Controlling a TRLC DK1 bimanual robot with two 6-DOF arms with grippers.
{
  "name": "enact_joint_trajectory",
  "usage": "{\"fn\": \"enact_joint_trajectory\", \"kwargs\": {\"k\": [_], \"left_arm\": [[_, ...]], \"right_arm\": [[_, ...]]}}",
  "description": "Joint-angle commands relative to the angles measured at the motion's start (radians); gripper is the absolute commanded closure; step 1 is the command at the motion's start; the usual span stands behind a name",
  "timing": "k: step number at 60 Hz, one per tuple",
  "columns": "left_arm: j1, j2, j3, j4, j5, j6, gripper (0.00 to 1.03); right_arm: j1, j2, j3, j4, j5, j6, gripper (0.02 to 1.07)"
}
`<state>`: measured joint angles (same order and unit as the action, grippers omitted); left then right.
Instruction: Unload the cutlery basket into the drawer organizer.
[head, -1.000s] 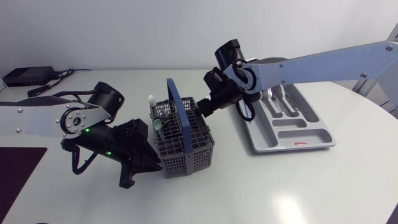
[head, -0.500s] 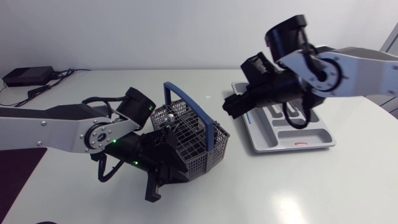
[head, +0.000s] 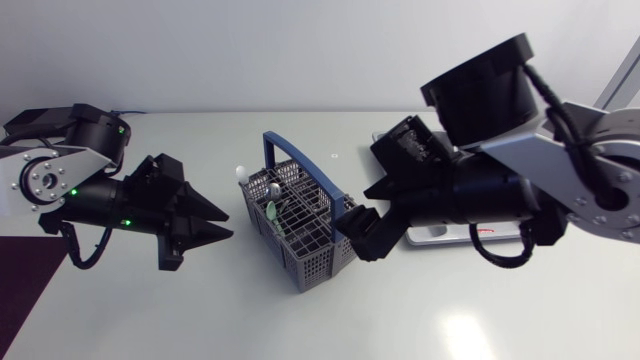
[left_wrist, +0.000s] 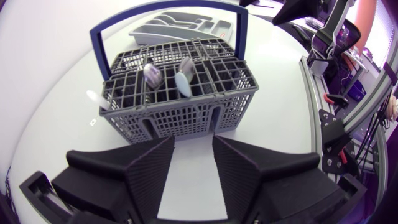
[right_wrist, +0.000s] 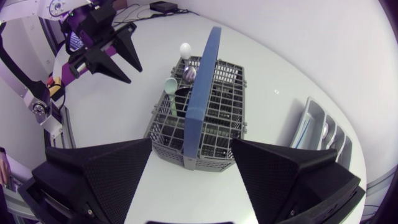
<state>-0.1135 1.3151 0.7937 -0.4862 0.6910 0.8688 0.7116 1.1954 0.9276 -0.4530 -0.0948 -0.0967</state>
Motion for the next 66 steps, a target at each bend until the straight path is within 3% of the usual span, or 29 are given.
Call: {"fn": "enact_joint_trajectory", "kwargs": {"k": [1, 7, 17, 26, 54, 66], "left_arm": [[0.054, -0.011, -0.002, -0.025, 0.031, 0.067, 0.57], [0.095, -0.010, -0.004, -0.031, 0.048, 0.093, 0.57], [0.100, -0.005, -0.007, -0.031, 0.051, 0.102, 0.57], [0.098, 0.010, -0.004, -0.022, 0.051, 0.105, 0.57], [0.063, 0.062, 0.052, -0.012, 0.051, 0.095, 0.57], [0.092, 0.093, 0.070, 0.029, 0.051, 0.093, 0.57]], "right_arm": [[0.020, 0.063, 0.007, -0.006, 0.029, 0.018, 0.14], [0.037, 0.115, 0.020, 0.017, 0.056, 0.003, 0.14], [0.026, 0.188, 0.054, 0.065, 0.127, -0.035, 0.14], [-0.052, 0.194, 0.042, 0.076, 0.129, -0.097, 0.14], [-0.333, 0.286, 0.117, 0.048, -0.106, -0.316, 0.14], [-0.288, 0.055, 0.010, -0.012, -0.114, -0.310, 0.12]]}}
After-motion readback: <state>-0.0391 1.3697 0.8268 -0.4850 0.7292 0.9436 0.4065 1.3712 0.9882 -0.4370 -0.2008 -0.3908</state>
